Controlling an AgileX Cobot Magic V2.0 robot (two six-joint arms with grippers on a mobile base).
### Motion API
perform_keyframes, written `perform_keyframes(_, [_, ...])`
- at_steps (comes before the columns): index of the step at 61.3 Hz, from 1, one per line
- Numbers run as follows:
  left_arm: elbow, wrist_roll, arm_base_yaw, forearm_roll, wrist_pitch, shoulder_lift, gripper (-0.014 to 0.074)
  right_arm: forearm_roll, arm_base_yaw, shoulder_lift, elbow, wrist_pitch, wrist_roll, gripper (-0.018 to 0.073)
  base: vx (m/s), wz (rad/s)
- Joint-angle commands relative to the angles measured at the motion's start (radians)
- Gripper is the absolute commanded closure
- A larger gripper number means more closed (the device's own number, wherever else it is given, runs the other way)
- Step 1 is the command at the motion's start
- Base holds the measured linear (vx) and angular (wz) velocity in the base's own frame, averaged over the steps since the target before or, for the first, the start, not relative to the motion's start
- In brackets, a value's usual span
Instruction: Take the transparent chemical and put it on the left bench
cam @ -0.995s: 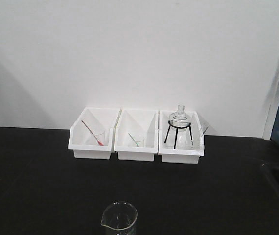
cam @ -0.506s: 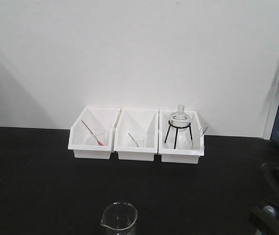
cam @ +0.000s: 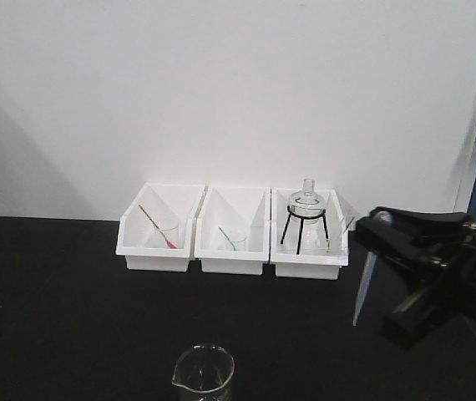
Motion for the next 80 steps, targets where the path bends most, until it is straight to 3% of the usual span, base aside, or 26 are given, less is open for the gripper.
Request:
perform_keyframes(1, [0.016,-0.008,-0.002,-0.001,-0.078,-0.019,0.0600,0.082,0.112,0.046,-0.083,0.116,-0.091,0.0561,0.00,0.00])
perform_keyframes(9, [0.016,-0.008,-0.002,-0.001,-0.078,-0.019,0.0600,0.178,0.241,0.150,-0.168,0.159,-0.209,0.0561,0.00,0.00])
perform_keyframes(23, [0.016,-0.008,-0.002,-0.001,-0.078,-0.019,0.0600,0.356,0.336,0.350,-0.295,0.134,-0.355,0.0561,0.00,0.00])
perform_keyframes(30, [0.016,-0.008,-0.002,-0.001,-0.078,-0.019,0.0600,0.380,0.347,0.429,-0.337,0.087,-0.421,0.0561,0.00,0.00])
perform_keyframes(54, [0.016,-0.008,-0.002,-0.001,-0.078,-0.019,0.0600,0.446,0.349,0.643,-0.348,-0.071,-0.398,0.0536,0.00,0.00])
perform_keyframes(68, [0.016,-0.008,-0.002,-0.001,-0.078,-0.019,0.0600,0.521,0.346,0.697,-0.348,-0.007,-0.407,0.0395,0.00,0.00])
perform_keyframes(80, [0.016,-0.008,-0.002,-0.001,-0.078,-0.019,0.0600,0.535,0.346,0.711,-0.348,0.031,-0.425,0.0130,0.00,0.00])
